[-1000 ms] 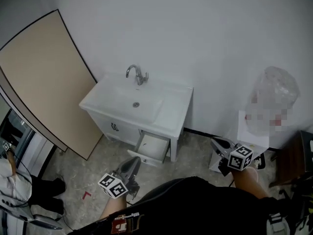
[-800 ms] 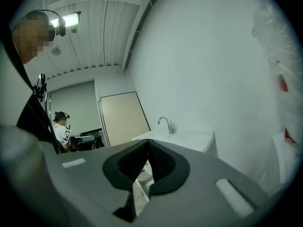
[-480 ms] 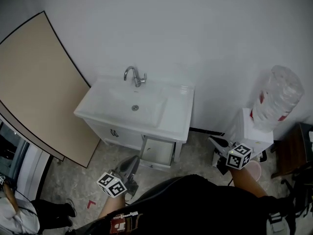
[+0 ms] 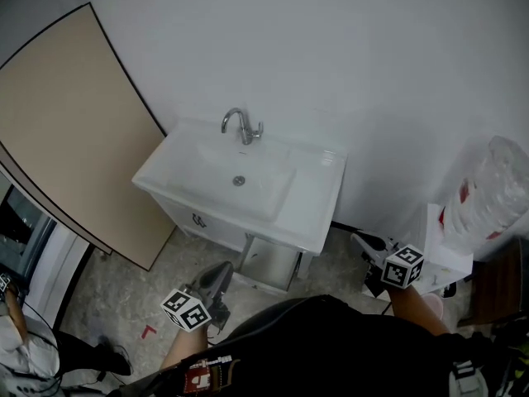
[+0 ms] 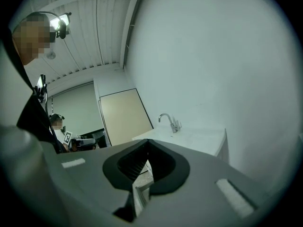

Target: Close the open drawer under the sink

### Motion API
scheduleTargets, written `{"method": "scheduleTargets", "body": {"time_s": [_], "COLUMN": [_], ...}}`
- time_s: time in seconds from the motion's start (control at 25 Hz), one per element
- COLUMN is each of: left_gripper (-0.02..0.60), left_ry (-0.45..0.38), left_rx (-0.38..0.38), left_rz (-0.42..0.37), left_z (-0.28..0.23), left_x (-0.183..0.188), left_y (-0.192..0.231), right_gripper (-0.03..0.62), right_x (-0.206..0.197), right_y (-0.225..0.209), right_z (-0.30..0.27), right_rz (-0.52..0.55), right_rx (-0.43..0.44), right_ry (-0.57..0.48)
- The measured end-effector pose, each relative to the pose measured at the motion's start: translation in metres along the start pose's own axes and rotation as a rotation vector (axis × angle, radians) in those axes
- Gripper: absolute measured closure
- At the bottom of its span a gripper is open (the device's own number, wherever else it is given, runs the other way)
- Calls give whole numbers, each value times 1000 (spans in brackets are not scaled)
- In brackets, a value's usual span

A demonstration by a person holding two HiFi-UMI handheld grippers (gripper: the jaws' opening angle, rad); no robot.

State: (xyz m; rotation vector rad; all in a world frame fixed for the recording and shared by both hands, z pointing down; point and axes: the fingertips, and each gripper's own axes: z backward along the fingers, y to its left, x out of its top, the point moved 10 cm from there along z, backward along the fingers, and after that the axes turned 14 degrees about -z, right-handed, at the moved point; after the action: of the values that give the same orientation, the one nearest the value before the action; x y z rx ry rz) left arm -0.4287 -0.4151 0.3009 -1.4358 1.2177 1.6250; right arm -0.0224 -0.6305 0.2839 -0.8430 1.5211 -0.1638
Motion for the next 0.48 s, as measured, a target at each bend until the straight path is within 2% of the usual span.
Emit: {"method": "scheduleTargets", "body": {"time_s": [0.16,0.36,0.48], "left_gripper": [580,580,580], "left_ry": [-15,-36,-3], "left_rx": [110,170,219], "left_rz": [19,39,24], "left_z": [-41,-107,-131], "left_x": [-2,-16,-22], "left_y": [-16,-47,-62], "right_gripper": [592,592,592], "right_x": [38,85,96], "right_y": [-46,-106,-135], "right_z": [-19,-34,-49], "right_rz": [14,38,37], "right_rx": [86,170,217], "right_ry": [53,107,149]}}
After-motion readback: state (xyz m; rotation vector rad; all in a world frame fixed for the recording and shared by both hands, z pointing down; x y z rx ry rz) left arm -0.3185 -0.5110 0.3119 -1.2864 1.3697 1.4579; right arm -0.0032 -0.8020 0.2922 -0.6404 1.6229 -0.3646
